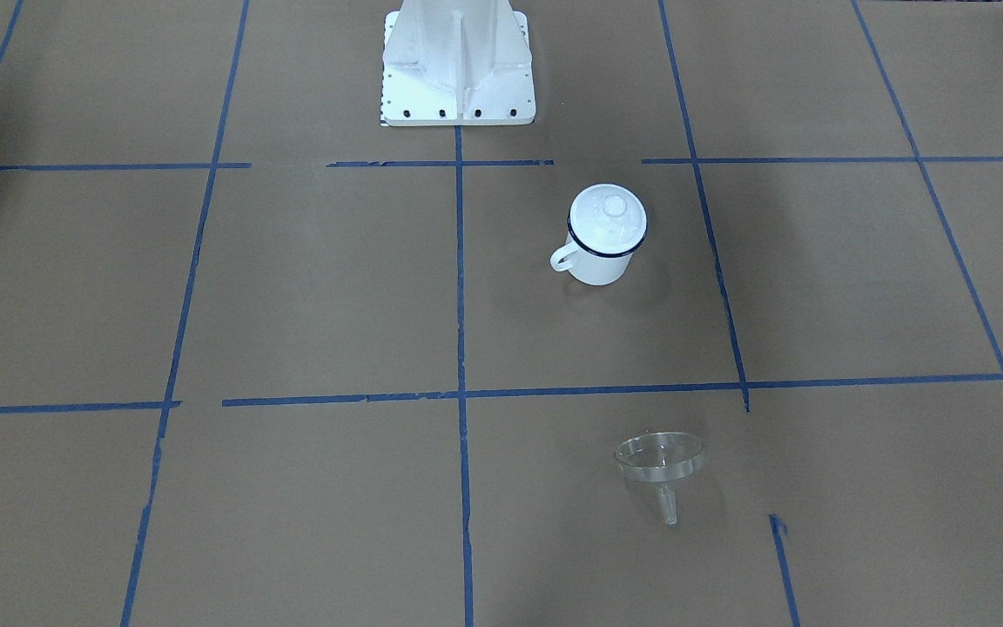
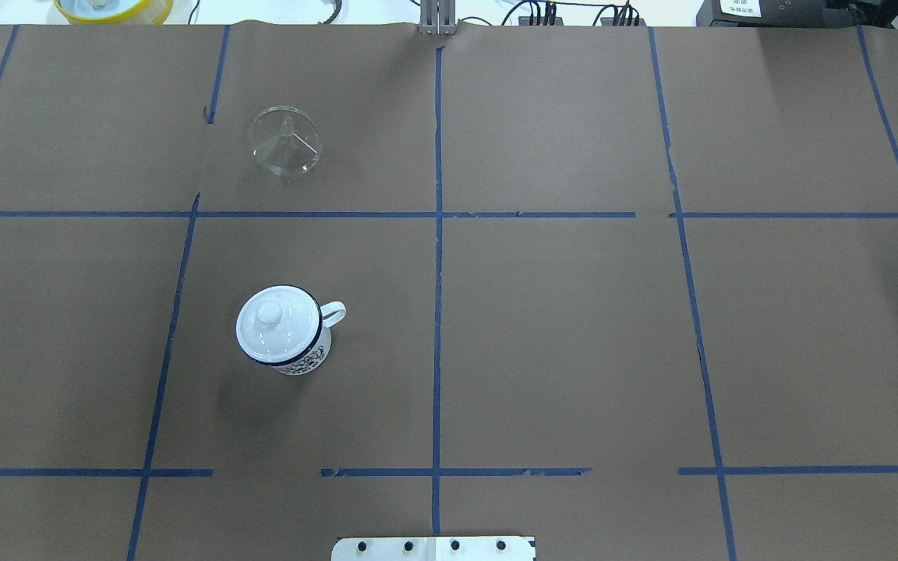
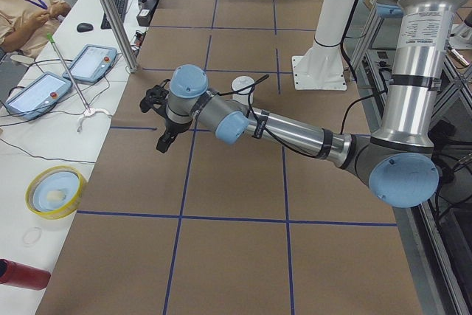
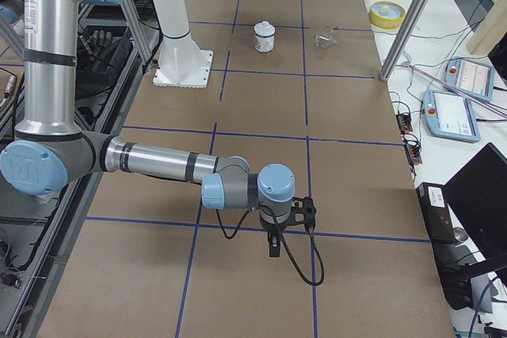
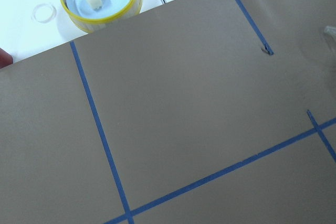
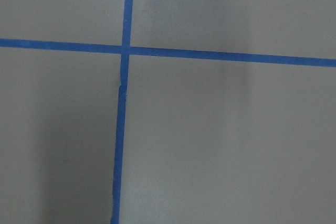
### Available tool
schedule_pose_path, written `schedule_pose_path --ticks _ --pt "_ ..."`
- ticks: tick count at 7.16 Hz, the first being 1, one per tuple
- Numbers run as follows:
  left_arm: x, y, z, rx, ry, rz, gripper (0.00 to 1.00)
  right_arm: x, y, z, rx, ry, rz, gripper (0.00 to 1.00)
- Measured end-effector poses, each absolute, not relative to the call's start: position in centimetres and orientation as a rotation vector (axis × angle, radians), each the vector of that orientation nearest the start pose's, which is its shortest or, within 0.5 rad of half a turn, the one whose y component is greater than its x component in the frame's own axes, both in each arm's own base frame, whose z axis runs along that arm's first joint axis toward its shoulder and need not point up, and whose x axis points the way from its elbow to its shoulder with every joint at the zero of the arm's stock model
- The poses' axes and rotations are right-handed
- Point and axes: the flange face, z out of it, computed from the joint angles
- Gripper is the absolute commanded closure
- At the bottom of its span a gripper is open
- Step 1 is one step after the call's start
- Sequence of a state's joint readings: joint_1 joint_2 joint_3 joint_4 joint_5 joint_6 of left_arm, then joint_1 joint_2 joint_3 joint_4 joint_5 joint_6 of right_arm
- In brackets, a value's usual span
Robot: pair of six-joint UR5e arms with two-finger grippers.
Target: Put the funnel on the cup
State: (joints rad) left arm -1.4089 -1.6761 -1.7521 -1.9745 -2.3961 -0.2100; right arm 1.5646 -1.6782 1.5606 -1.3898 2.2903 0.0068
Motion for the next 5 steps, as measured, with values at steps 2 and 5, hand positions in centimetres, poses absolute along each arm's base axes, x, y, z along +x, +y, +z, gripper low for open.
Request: schedule_pose_path --ticks 2,5 --pt "15.7 -53.7 40.6 0.357 0.977 0.121 0.0 6.5 -44.9 70.0 0.056 -0.72 -0.022 0.0" --pt "28.2 -47.6 30.4 0.191 1.009 -0.048 0.0 6.5 -44.9 69.9 0.057 -0.72 -0.023 0.0"
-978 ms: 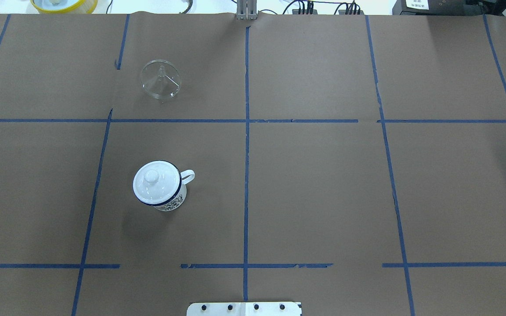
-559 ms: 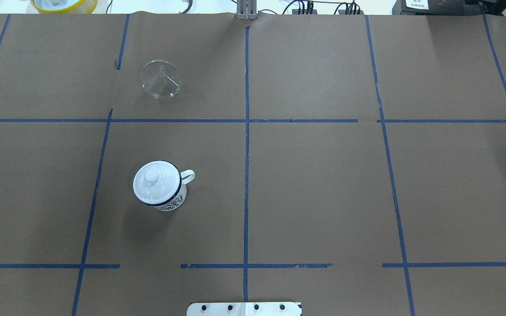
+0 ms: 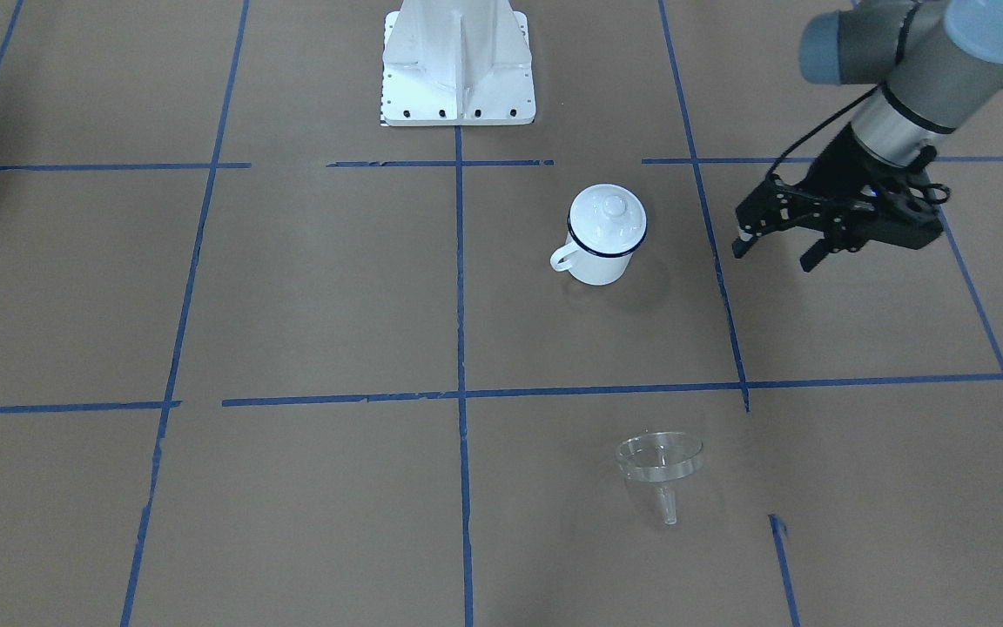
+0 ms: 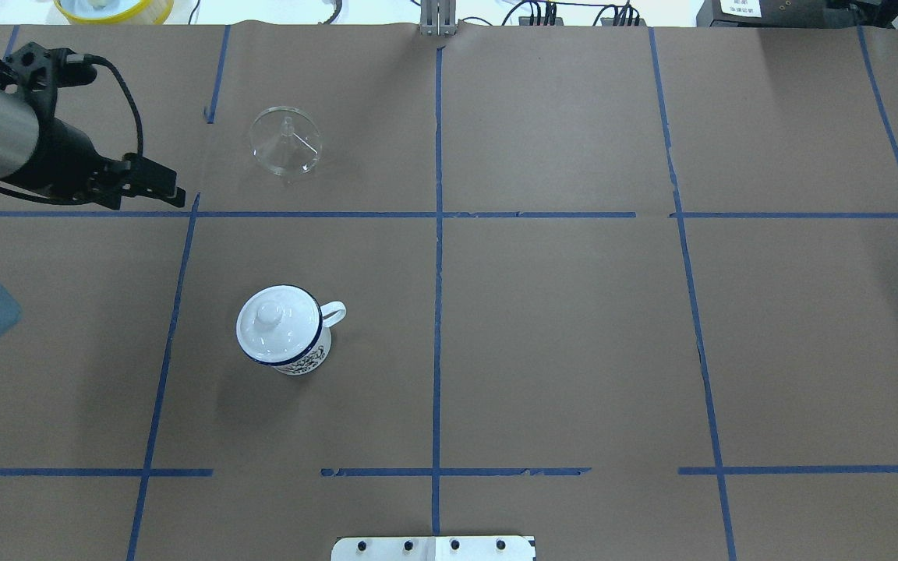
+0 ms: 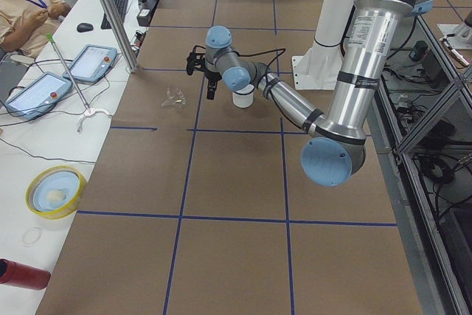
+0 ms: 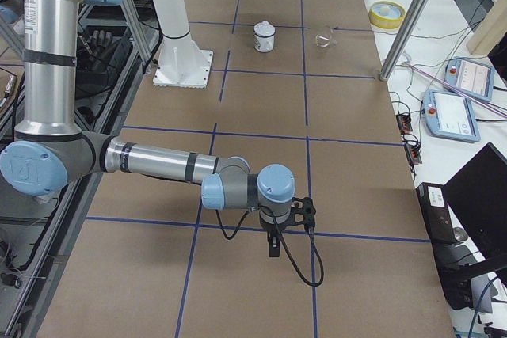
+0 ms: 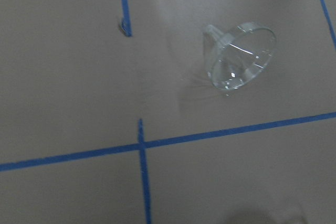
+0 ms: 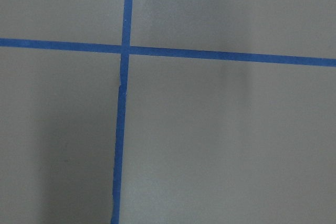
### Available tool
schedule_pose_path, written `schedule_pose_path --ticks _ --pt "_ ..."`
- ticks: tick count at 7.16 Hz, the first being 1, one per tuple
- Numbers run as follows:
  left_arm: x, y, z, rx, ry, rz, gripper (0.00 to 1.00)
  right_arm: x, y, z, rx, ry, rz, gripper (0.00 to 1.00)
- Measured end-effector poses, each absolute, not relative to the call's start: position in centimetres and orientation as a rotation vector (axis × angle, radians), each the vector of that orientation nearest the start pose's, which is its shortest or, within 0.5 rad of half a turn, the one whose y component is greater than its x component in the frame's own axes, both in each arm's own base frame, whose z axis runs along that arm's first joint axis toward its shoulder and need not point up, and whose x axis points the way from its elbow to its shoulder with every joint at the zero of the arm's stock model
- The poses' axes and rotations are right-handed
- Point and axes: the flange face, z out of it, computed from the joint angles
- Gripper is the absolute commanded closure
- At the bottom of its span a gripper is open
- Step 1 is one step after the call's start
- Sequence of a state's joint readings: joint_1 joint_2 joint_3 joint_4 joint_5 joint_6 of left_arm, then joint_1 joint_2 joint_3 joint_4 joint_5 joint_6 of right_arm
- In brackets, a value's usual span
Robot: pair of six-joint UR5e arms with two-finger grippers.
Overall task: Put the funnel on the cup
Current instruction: 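Move the left gripper over the white lid on the enamel mug, then lower the left gripper and grasp the white lid's knob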
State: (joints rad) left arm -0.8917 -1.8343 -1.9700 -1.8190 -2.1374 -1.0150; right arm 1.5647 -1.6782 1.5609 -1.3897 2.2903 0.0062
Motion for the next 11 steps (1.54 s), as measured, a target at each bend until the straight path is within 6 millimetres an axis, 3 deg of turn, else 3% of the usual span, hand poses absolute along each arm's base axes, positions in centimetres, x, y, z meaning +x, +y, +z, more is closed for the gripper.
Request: schedule_pose_path --ticks 2,4,6,7,8,9,11 --pt "34.8 -43.7 26.1 0.108 0.957 -0.156 0.0 6.5 -44.9 69.9 0.057 -0.72 -0.023 0.0" --pt "40.1 -39.7 25.3 0.064 0.916 -0.242 0.0 6.5 -44.9 70.0 0.056 -0.72 -0.023 0.0" --pt "42.0 -38.0 25.4 0.057 0.888 -0.274 0.0 6.5 -44.9 70.0 0.056 -0.72 -0.023 0.0" --pt "42.3 -37.8 25.4 0.053 0.876 -0.277 0.1 6.5 -44.9 70.0 0.056 -0.72 -0.023 0.0" --pt "42.4 -37.7 25.3 0.051 0.872 -0.278 0.82 6.5 -44.9 70.0 0.056 -0.72 -0.023 0.0" --pt "42.3 -37.6 25.1 0.051 0.87 -0.278 1.0 6.5 -44.9 70.0 0.056 -0.72 -0.023 0.0" --pt "41.7 -37.2 23.4 0.05 0.866 -0.278 1.0 6.5 -44.9 70.0 0.056 -0.72 -0.023 0.0"
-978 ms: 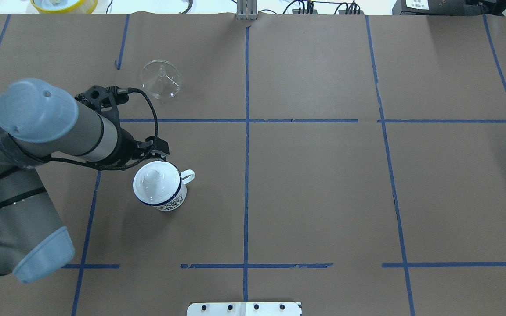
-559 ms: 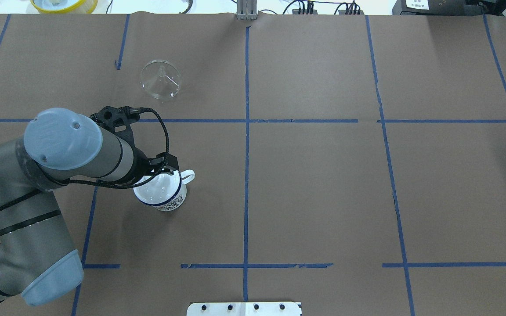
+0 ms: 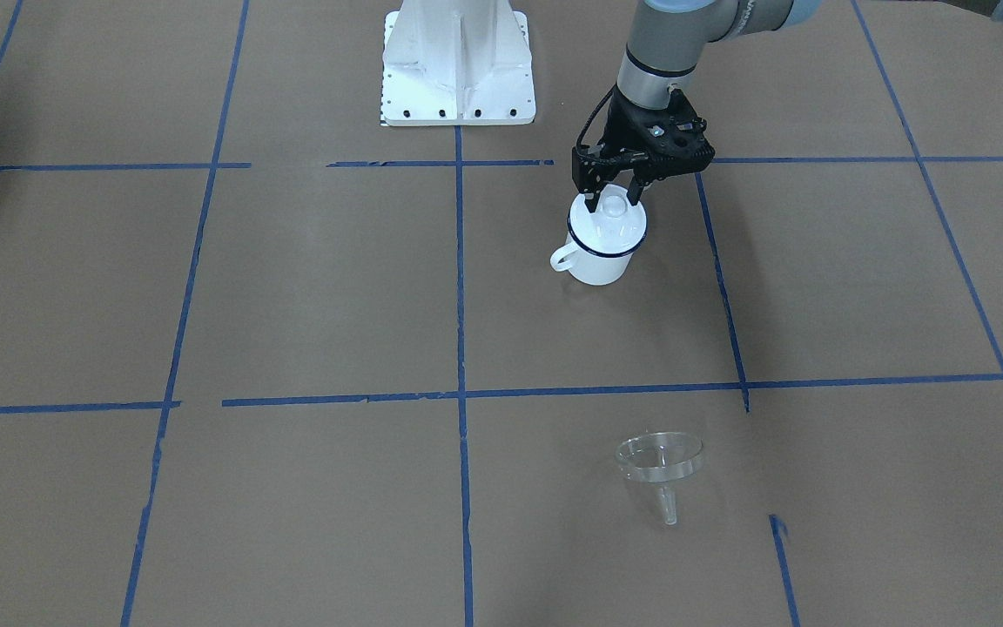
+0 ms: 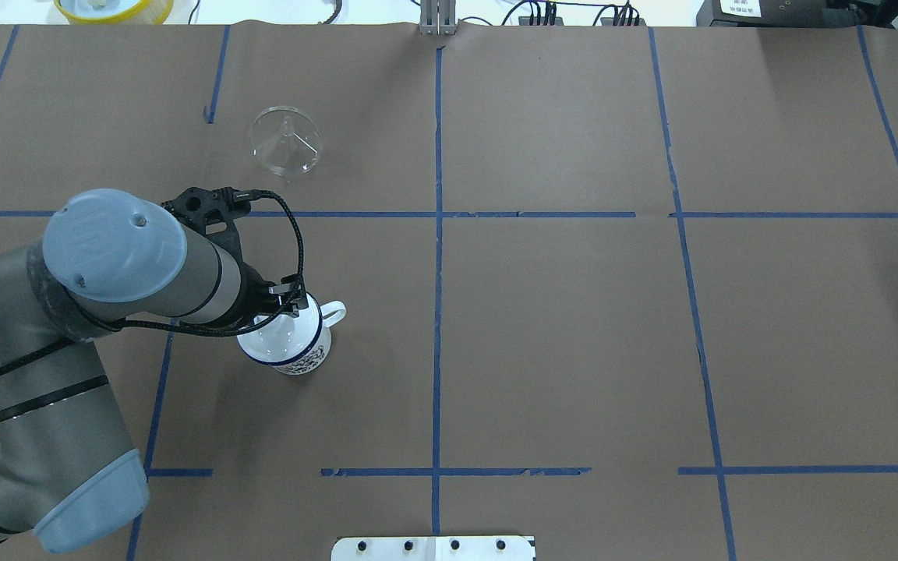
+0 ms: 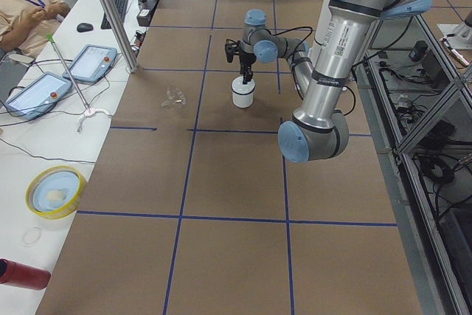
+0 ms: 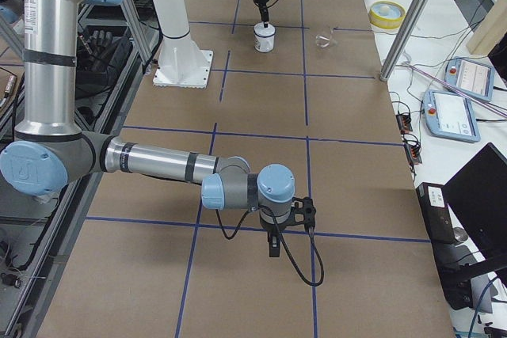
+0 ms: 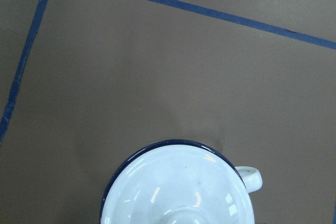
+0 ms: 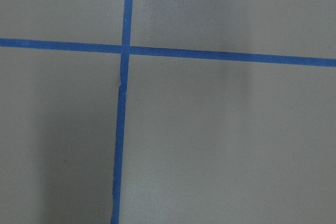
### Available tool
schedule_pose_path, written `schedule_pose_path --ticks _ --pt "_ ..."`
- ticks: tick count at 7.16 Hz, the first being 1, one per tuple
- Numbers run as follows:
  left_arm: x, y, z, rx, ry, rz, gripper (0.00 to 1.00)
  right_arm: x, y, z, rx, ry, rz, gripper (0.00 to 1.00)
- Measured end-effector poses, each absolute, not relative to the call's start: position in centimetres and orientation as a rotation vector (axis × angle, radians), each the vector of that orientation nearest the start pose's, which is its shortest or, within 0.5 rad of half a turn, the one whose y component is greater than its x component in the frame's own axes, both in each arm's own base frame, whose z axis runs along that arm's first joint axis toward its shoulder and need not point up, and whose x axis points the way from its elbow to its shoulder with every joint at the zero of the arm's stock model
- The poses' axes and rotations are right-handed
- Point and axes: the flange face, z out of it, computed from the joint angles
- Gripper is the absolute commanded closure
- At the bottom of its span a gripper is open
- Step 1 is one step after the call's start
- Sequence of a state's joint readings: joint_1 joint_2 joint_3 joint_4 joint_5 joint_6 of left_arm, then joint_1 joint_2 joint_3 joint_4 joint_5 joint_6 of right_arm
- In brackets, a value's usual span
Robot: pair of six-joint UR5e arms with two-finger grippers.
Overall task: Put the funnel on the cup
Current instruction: 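Lower the left gripper and grasp the white lid's knob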
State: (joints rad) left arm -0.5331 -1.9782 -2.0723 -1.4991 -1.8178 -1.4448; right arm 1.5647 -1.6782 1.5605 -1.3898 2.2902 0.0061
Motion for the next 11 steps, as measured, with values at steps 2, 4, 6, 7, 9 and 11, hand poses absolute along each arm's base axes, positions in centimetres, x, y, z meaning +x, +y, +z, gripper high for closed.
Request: schedule_pose_path --ticks 2,4,6,7,9,11 --pt "41.5 -37.2 22.6 0.043 0.847 -0.281 0.95 6.5 -44.9 70.0 0.056 -0.72 -0.023 0.0" --pt "41.3 -37.2 22.4 0.048 0.846 -0.277 0.26 6.5 -44.9 70.0 0.056 -0.72 -0.023 0.0" --pt "41.0 -37.4 22.6 0.057 0.841 -0.264 0.23 6.5 -44.9 70.0 0.056 -0.72 -0.023 0.0" --pt "41.2 -37.5 23.0 0.058 0.835 -0.26 0.23 6.5 -44.9 70.0 0.056 -0.72 -0.023 0.0" --pt "41.5 -37.7 23.4 0.055 0.827 -0.258 0.23 6.5 -44.9 70.0 0.056 -0.72 -0.023 0.0" --pt "42.2 -37.9 23.9 0.049 0.816 -0.257 0.25 6.5 -44.9 70.0 0.056 -0.72 -0.023 0.0"
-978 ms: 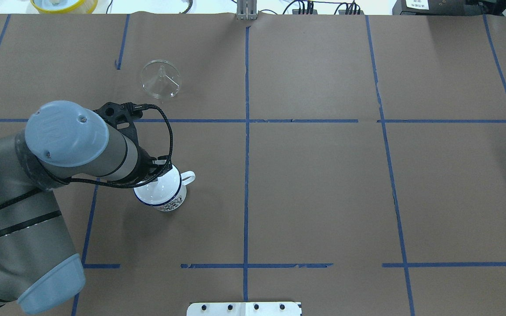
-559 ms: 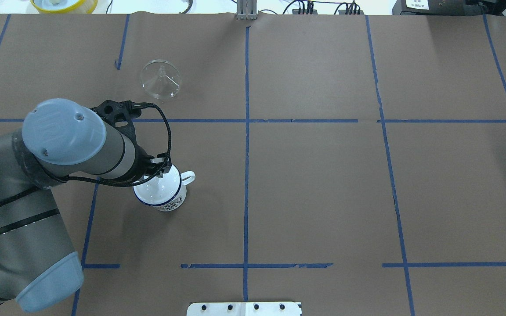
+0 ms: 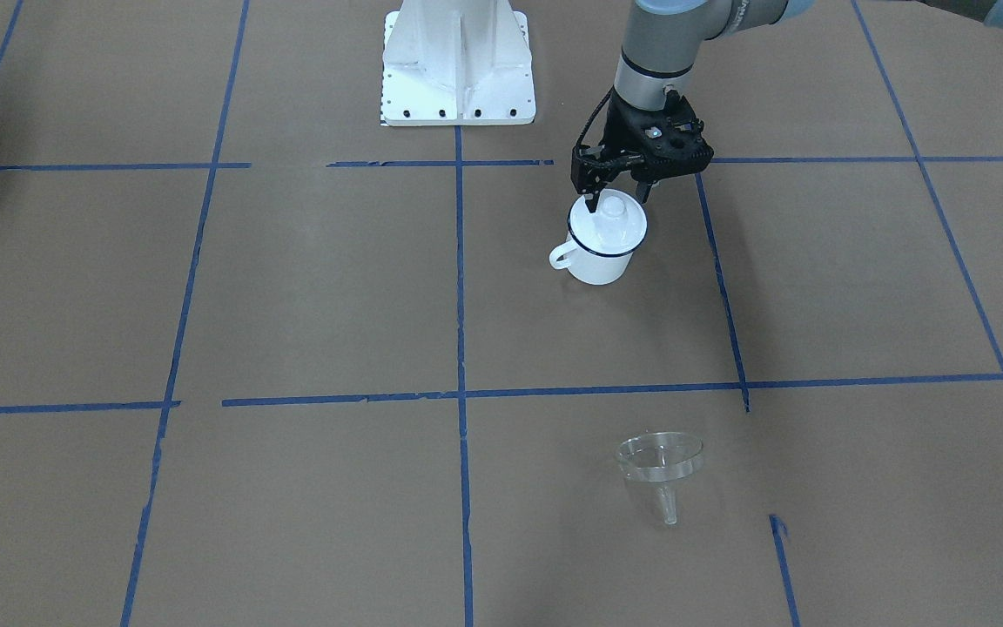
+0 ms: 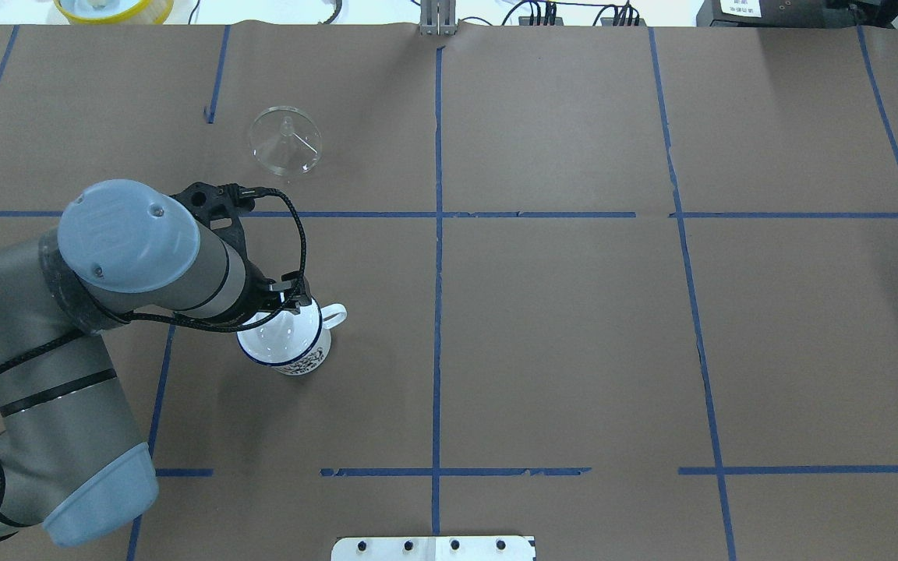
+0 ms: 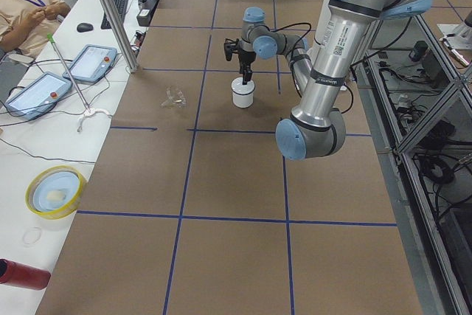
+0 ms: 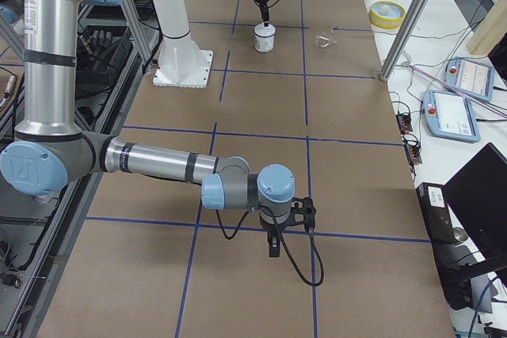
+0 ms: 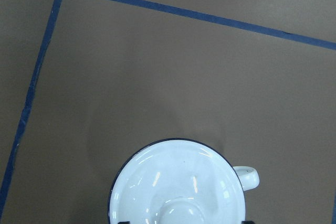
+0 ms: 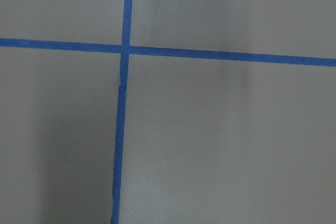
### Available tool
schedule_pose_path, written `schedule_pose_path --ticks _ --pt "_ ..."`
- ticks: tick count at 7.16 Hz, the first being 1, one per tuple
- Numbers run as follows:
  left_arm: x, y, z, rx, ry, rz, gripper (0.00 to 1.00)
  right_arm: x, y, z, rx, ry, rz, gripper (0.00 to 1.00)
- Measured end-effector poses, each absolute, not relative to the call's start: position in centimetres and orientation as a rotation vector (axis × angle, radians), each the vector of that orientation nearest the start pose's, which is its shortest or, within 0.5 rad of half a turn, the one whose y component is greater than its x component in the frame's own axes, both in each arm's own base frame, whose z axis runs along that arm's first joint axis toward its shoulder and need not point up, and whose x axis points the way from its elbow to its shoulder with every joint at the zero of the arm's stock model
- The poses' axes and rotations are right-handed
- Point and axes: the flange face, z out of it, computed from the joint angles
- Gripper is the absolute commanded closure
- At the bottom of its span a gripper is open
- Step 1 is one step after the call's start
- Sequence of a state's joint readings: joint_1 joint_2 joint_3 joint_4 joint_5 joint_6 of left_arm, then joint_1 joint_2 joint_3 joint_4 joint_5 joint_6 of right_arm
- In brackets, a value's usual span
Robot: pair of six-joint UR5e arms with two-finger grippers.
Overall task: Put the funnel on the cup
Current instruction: 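Lower the left gripper and grasp the white lid's knob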
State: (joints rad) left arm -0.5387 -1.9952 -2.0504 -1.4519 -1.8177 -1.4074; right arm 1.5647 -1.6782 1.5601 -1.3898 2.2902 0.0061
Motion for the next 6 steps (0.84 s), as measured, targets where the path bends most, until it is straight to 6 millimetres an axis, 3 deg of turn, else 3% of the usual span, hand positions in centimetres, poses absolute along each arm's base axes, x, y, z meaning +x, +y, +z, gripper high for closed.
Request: schedule_pose_path --ticks 1,2,4,5,6 --pt "42.38 -37.9 24.06 0.048 0.816 -0.256 0.3 6.49 -44.85 69.98 0.056 -0.72 -0.023 0.0" --pt "42.56 -37.89 24.17 0.047 0.815 -0.255 0.44 6.49 -44.85 69.98 0.056 -0.72 -0.023 0.0" --pt "42.74 -37.87 24.3 0.045 0.813 -0.253 0.9 6.49 -44.85 69.98 0.056 -0.72 -0.023 0.0" --pt "42.73 -37.82 24.22 0.045 0.815 -0.252 1.0 6.49 -44.85 69.98 0.056 -0.72 -0.023 0.0" --pt "42.64 -37.77 24.07 0.045 0.818 -0.252 1.0 6.49 -44.85 69.98 0.056 -0.72 -0.023 0.0"
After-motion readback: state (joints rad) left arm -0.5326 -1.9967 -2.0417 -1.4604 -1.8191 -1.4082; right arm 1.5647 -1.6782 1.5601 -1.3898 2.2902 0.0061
